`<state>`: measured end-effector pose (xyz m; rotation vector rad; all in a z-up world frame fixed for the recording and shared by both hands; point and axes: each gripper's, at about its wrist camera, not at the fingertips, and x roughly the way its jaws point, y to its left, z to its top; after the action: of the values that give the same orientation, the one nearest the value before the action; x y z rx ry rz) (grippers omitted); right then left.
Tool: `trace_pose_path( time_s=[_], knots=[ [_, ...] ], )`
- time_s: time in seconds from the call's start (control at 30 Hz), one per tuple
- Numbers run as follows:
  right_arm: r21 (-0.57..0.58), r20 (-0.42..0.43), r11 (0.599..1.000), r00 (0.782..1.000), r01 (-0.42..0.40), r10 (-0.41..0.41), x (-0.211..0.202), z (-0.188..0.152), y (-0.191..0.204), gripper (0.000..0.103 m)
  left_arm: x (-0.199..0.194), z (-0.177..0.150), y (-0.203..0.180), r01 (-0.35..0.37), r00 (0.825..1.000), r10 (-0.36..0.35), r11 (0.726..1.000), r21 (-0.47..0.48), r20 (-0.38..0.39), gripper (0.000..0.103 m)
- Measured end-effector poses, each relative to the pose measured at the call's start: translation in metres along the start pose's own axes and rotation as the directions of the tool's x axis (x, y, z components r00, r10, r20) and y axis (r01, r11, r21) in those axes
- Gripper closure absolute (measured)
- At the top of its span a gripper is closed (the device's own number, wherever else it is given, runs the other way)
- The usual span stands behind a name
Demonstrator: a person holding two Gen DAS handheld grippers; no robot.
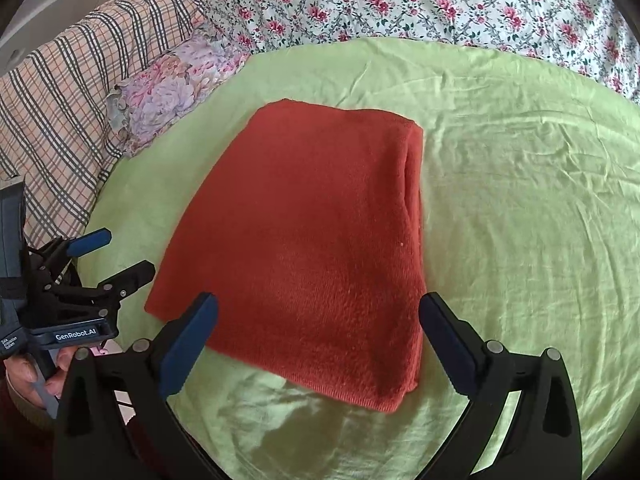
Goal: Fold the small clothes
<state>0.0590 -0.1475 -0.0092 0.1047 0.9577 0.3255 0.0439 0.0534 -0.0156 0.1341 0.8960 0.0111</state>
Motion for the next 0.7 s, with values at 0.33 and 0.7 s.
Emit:
trace_pose_path(
  time_s=[0.33, 0.7],
  knots=[
    [-0.016, -0.026, 1.0, 1.0, -0.016, 0.016, 0.006, 0.003, 0.001, 0.001, 0.006, 0.003, 0.003, 0.031, 1.0, -0.031, 0.999, -0.024, -0.004, 0.004],
    [-0.038, -0.028, 0.999, 1.0, 0.004, -0.005, 0.012, -0.002, 0.004, 0.001, 0.008, -0.001, -0.005, 0.026, 1.0, -0.026, 1.0, -0.017, -0.001, 0.004]
  ],
)
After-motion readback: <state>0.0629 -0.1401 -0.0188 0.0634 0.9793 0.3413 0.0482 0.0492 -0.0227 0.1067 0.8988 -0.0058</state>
